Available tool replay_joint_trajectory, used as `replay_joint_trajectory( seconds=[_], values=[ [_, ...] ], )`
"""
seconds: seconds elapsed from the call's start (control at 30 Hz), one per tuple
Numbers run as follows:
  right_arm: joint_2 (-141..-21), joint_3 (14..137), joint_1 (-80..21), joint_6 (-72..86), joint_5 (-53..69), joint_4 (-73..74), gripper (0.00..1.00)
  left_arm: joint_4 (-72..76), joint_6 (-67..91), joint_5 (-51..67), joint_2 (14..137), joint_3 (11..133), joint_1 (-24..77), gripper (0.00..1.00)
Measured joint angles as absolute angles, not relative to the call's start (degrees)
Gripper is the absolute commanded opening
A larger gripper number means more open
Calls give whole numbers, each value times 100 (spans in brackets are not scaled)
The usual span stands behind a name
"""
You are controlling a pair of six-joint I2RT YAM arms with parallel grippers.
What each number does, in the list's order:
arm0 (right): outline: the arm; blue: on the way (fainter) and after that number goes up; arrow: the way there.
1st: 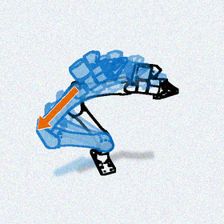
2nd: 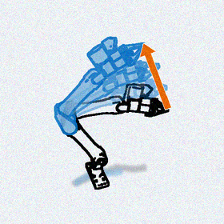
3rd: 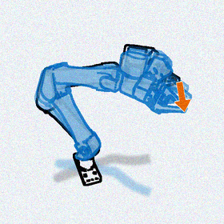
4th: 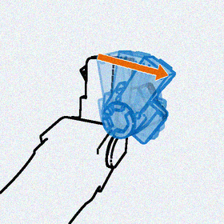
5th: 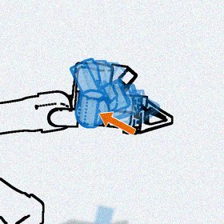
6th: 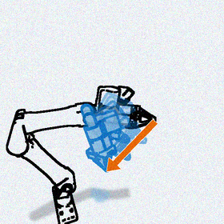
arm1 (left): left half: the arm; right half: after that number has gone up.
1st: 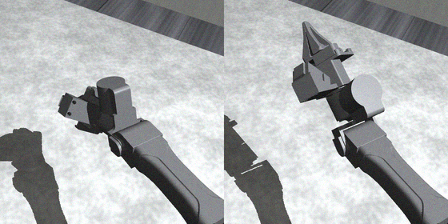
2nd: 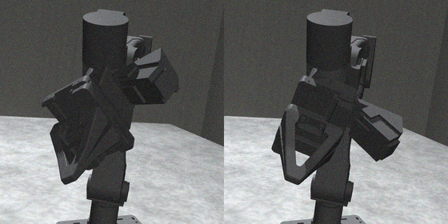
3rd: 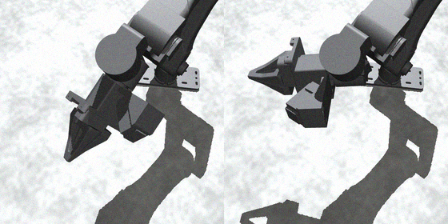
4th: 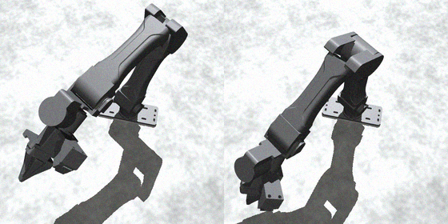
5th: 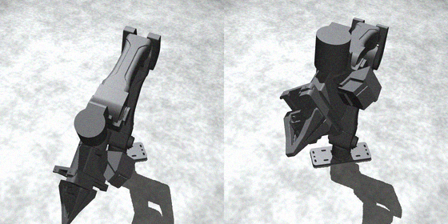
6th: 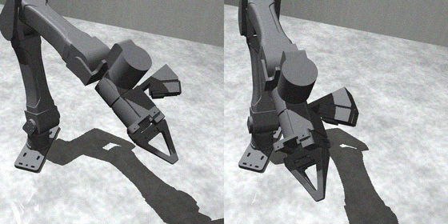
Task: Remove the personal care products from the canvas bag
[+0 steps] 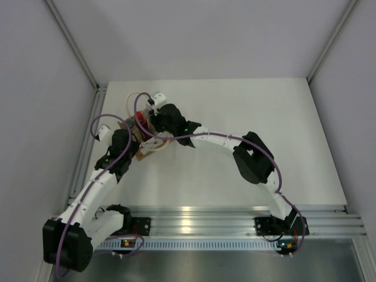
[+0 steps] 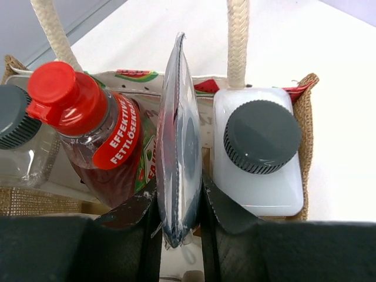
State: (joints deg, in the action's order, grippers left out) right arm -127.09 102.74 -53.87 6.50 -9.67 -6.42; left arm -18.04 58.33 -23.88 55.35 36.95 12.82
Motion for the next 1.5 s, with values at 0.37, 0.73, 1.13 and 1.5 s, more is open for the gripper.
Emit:
replay_joint_trajectory(
  seconds=[0.37, 0.73, 1.13, 1.5],
  values=[
    [-12169, 10235, -5384, 537, -974, -611, 0, -1806, 5811, -2386, 5533, 3695, 1278, 0],
    [-11096, 10156, -5341, 316, -1031, -489, 0, -1804, 5745, -2379, 5533, 3697, 1278, 0],
    [-9542, 8709, -4099, 276, -1092, -777, 0, -1820, 5568, -2329, 5535, 3719, 1278, 0],
    [-9629, 6436, -3420, 126, -934, -2471, 0, -1870, 5365, -2270, 5535, 3758, 1278, 0]
  ],
)
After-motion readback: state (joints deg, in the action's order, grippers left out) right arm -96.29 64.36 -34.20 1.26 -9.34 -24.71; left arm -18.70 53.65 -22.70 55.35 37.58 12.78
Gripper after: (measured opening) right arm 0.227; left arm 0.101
